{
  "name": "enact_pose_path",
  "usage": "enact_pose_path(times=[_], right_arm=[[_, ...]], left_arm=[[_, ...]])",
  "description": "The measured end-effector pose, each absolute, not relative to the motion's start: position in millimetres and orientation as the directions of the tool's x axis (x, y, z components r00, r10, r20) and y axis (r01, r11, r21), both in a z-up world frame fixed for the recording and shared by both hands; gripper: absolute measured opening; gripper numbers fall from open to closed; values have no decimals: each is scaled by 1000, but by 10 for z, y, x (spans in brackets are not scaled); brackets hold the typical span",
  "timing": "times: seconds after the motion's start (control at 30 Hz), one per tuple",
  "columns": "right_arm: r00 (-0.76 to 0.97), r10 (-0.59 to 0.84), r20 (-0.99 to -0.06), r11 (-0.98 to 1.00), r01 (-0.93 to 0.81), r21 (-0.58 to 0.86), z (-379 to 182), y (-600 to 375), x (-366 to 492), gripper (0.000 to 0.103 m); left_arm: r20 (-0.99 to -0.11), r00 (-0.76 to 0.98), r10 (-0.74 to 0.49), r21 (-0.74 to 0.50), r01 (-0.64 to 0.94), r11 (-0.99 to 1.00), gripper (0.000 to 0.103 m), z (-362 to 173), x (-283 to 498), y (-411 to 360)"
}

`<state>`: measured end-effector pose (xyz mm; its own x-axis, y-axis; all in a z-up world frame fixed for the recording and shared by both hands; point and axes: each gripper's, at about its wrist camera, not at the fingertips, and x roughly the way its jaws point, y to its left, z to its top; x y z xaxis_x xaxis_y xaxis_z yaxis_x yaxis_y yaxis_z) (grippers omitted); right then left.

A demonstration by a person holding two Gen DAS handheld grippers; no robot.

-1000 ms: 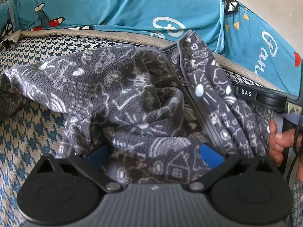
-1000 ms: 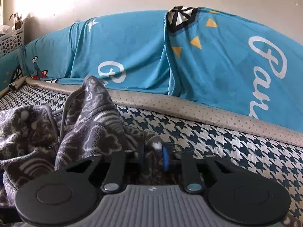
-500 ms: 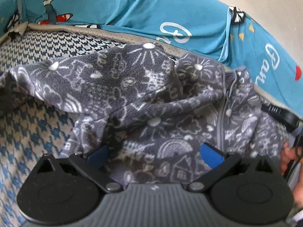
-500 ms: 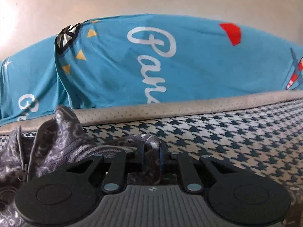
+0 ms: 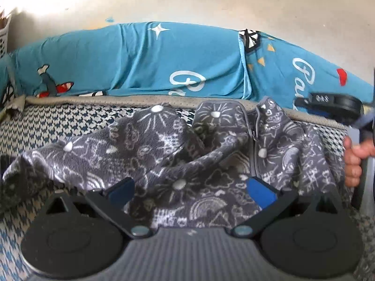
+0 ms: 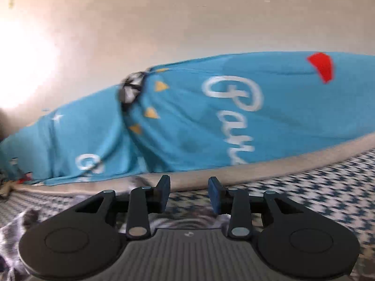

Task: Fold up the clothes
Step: 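Grasp the jacket fabric with the left tool near the right tool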

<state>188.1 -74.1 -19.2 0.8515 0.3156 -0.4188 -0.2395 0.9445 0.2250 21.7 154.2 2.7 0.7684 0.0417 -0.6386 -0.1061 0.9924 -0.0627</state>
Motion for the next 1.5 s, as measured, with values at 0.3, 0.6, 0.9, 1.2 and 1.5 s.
enact_pose_path(times=[0.3, 0.6, 0.9, 1.2, 1.5], right_arm=[[807, 398, -435, 914, -311, 259, -295, -531, 2004, 39], [780, 407, -475, 913, -339, 227, -468, -460, 2050, 39], [753, 419, -506, 908, -352, 229, -593, -497, 2121, 39], [733, 439, -519, 897, -388, 211, -618, -468, 2174, 41], [745, 392, -541, 910, -400, 108, -628, -324, 2175, 38]], left_arm=[[-478, 877, -44, -47, 25, 999, 103, 277, 329, 1685], [-478, 848, -229, -74, 221, 972, 103, 372, 934, 1642], [-608, 752, -254, -152, 203, 967, 99, -135, 1546, 1731], [-666, 652, -363, -334, 175, 926, 100, -362, 1924, 1901], [-674, 660, -333, -172, 298, 939, 81, -386, 1804, 1534]])
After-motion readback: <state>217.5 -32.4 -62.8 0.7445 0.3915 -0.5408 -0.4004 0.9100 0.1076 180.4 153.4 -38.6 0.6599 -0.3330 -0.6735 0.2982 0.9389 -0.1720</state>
